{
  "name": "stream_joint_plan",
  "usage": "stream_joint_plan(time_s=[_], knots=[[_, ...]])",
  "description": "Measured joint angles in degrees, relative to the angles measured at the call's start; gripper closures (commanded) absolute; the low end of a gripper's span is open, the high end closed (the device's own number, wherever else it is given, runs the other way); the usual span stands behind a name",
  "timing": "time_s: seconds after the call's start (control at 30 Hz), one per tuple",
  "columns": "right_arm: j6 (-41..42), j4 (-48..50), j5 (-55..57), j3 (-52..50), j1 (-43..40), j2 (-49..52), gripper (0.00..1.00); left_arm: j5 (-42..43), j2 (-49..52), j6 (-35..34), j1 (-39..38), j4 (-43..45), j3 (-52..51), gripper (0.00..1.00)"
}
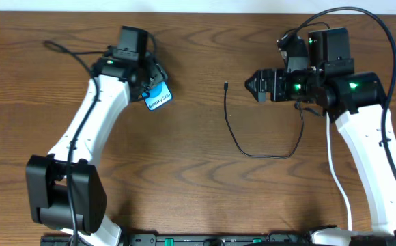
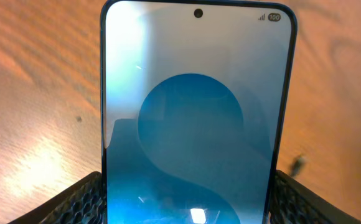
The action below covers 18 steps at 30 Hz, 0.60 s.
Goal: Plug charger to phone and switch on socket
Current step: 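Lift the phone on edge and bring the right gripper to it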
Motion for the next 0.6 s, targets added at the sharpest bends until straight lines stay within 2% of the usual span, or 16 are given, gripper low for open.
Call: stream_joint_plan(time_s=[0.4, 0.6], knots=[[6.21, 12.15, -0.09, 0.00, 10.21, 8.11, 0.10, 18.67, -0.11, -30.25, 2.25, -0.42, 0.00, 0.93], [8.37, 18.01, -0.24, 0.00, 14.19, 10.38, 0.24, 24.57, -0.11, -38.91, 2.23, -0.94, 0.00, 0.93]])
